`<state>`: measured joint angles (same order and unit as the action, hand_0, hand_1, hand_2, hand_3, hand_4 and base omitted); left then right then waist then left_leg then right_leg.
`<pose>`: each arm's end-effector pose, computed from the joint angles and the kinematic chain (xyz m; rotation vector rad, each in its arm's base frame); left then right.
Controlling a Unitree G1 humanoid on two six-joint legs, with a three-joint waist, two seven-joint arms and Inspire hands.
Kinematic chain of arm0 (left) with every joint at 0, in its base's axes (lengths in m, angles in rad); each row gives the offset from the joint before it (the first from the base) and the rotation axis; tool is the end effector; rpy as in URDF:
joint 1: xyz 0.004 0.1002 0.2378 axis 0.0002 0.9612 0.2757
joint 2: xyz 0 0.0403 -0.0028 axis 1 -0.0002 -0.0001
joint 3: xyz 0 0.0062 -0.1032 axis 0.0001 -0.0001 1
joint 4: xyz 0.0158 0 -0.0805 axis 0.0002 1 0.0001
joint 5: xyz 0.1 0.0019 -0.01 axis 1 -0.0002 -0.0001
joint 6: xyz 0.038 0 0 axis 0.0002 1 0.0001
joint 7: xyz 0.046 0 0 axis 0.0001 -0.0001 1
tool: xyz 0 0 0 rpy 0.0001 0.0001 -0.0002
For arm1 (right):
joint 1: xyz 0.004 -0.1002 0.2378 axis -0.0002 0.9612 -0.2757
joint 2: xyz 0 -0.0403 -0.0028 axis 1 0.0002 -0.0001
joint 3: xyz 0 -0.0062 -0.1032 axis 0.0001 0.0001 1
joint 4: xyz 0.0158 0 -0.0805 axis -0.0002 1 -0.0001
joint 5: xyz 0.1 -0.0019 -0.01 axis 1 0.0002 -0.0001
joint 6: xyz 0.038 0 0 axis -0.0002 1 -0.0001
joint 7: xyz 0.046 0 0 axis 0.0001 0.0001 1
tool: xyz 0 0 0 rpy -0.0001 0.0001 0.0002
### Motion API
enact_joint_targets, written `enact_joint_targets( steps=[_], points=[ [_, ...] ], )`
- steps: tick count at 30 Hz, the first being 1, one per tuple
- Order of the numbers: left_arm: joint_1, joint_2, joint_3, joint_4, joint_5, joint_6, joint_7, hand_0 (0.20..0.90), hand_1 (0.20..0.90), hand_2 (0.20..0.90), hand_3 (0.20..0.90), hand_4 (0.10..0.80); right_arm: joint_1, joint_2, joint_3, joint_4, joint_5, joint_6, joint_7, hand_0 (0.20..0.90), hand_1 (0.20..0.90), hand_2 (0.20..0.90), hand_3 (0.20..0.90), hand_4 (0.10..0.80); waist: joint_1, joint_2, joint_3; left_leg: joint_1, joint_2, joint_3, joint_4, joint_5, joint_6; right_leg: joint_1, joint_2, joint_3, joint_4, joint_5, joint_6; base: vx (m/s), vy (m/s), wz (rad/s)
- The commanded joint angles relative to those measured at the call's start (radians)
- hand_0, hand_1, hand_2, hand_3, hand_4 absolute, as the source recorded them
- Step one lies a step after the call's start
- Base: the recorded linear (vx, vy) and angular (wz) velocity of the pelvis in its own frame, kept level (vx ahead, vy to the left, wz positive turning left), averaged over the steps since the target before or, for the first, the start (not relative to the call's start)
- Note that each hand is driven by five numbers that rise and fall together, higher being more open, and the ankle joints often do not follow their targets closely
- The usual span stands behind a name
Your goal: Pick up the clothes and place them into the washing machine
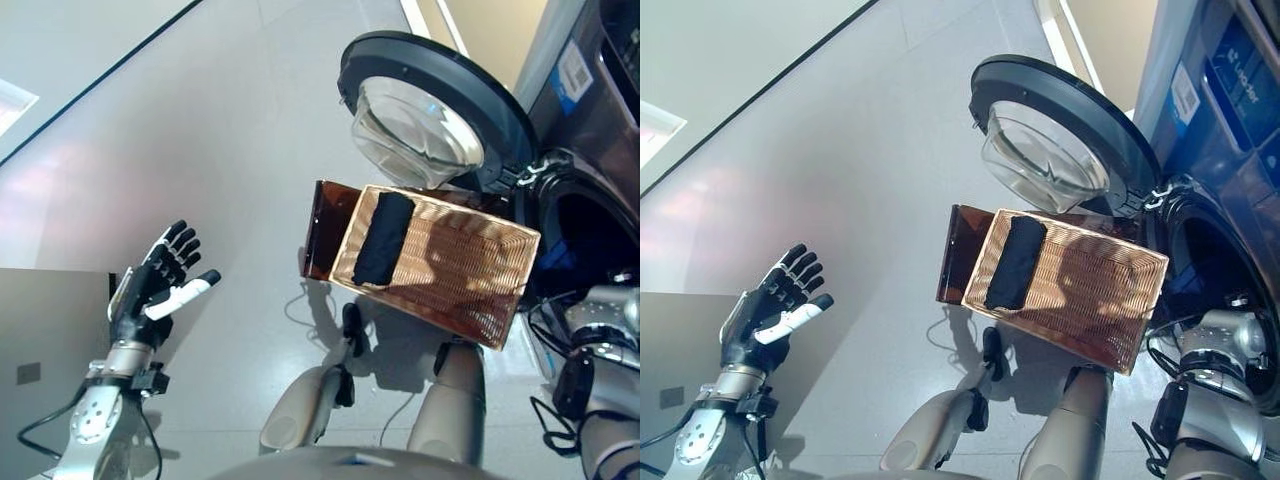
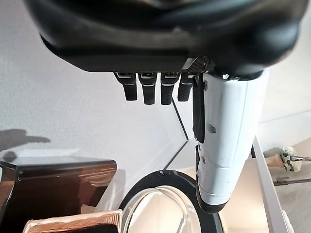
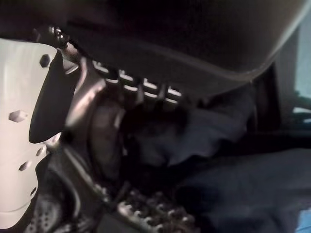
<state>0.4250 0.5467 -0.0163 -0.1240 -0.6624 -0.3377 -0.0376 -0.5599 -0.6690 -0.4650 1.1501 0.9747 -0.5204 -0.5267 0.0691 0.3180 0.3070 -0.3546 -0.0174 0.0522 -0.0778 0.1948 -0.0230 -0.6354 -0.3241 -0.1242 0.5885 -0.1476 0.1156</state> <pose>0.1149 0.2537 0.0428 -0.1134 -0.0311 0.0401 0.2286 -0.3824 0.0871 0.6615 -0.2876 -1.4652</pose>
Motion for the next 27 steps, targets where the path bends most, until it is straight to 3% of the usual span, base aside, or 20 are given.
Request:
enact_joint_targets(
  steps=[1, 12, 22, 27],
  points=[
    [-0.023, -0.03, 0.097, -0.024, -0.019, -0.128, 0.023, 0.9, 0.9, 0.9, 0.9, 0.8, 0.062, -0.018, 0.064, -0.049, -0.118, -0.016, -0.026, 0.9, 0.9, 0.9, 0.9, 0.8, -0.003, -0.008, -0.042, 0.056, 0.099, -0.043, -0.009, -0.055, -0.137, 0.044, -0.05, 0.08, -0.109, 0.094, 0.098, 0.0, 0.0, 0.0],
    [-0.018, -0.077, 0.098, -0.012, -0.009, -0.132, 0.03, 0.9, 0.9, 0.9, 0.9, 0.8, 0.168, 0.206, 0.113, -0.094, -0.14, -0.014, 0.012, 0.9, 0.9, 0.9, 0.9, 0.8, -0.01, -0.042, -0.051, 0.084, 0.112, -0.046, -0.009, -0.056, -0.137, 0.094, -0.034, 0.067, -0.151, 0.122, 0.097, 0.007, 0.002, -0.01],
    [-0.024, -0.115, 0.095, 0.035, -0.005, -0.117, 0.03, 0.9, 0.9, 0.9, 0.9, 0.8, 0.22, 0.293, 0.148, -0.079, -0.066, 0.013, 0.125, 0.9, 0.9, 0.9, 0.9, 0.8, -0.03, -0.089, -0.058, 0.145, 0.131, -0.048, -0.009, -0.067, -0.145, 0.2, -0.028, 0.035, -0.218, 0.138, 0.102, 0.038, -0.014, 0.01],
    [-0.013, -0.135, 0.103, 0.093, 0.009, -0.098, 0.013, 0.9, 0.9, 0.9, 0.9, 0.8, 0.261, 0.307, 0.21, -0.089, -0.092, 0.053, 0.2, 0.9, 0.9, 0.9, 0.9, 0.8, -0.034, -0.126, -0.074, 0.182, 0.152, -0.047, -0.009, -0.072, -0.149, 0.273, -0.006, 0.012, -0.283, 0.152, 0.1, 0.064, -0.062, -0.12]
  ],
)
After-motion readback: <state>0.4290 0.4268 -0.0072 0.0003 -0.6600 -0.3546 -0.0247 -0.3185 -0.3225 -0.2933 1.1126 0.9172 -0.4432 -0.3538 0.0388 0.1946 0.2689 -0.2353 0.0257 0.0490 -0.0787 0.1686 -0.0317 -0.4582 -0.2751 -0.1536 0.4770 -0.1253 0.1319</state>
